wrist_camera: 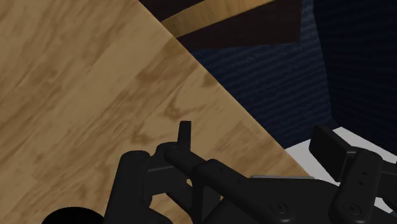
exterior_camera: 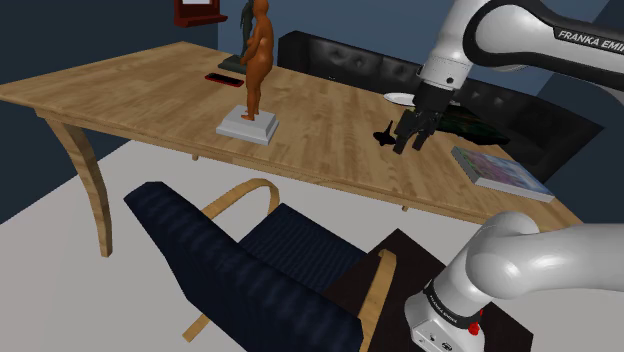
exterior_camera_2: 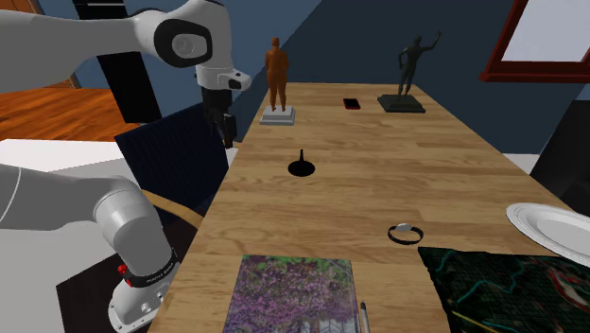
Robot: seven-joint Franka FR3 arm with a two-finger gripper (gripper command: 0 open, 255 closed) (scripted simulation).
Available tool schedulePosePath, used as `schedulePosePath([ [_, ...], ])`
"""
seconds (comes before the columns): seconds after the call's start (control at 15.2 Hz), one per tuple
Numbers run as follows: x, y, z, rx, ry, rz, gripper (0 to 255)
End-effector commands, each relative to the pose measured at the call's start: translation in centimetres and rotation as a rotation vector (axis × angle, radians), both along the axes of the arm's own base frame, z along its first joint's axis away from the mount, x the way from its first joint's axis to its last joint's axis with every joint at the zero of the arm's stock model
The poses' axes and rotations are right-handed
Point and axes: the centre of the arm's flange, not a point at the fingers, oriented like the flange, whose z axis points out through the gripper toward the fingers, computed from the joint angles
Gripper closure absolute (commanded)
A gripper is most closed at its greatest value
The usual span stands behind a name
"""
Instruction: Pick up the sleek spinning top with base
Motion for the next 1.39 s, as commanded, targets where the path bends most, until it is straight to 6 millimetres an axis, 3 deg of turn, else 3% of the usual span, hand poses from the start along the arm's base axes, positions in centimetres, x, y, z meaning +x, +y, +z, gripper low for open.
schedulePosePath([
  [0.0, 0.0, 0.0, 0.0, 0.000, 0.000, 0.000, 0],
  [1.32, 18.6, -17.7, -4.2, -0.055, 0.047, 0.098, 0],
])
